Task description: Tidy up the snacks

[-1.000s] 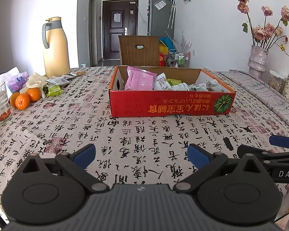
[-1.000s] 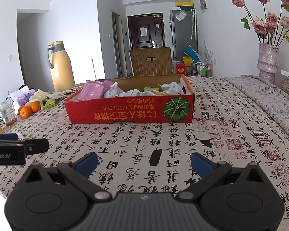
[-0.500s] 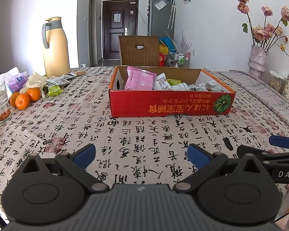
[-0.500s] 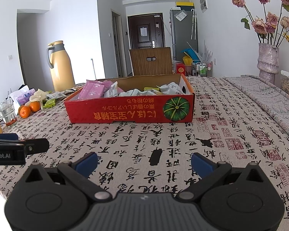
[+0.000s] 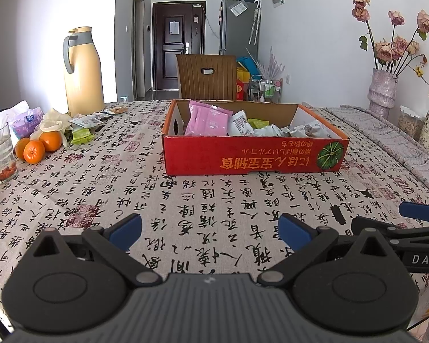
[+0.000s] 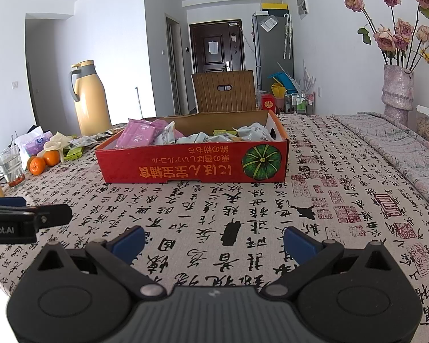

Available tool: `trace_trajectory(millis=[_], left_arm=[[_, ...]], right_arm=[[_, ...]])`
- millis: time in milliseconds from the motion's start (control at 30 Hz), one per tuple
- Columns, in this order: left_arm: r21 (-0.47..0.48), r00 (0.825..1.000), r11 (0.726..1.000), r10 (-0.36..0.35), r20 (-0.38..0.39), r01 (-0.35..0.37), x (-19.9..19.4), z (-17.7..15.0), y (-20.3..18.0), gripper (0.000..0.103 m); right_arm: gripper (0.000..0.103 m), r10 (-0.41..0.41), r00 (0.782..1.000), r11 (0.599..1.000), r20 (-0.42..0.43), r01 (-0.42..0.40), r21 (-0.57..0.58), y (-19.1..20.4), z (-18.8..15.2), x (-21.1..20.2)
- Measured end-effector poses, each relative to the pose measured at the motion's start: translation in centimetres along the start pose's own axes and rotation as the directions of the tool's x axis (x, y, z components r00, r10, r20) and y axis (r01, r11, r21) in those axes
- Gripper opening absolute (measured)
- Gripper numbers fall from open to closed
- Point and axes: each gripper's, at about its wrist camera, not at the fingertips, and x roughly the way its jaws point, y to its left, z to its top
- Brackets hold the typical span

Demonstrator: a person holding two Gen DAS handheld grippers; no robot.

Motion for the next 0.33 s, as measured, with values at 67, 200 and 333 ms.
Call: trace_trajectory(millis=[67,200,333], left_arm=[[-0.001,1.000,1.000,0.000,0.000,0.000,0.02,0.03,0.00,0.103],[-0.006,1.000,1.000,-0.003,-0.001,0.003,-0.06,0.03,0.21,0.103],[-0.010,1.000,1.000,-0.013,0.002,0.013,-0.06,0.10,0.29,0.103]], right_arm=[[0.103,0.000,1.000,1.000,0.000,0.000,0.000,-0.03,-0.02,-0.02],[0.103,-0.001,1.000,1.000,-0.001,0.001,-0.001,-0.03,-0.04,0.01],[0.103,0.000,1.000,1.000,-0.004,0.000,-0.005,-0.07,-0.10,0.03]])
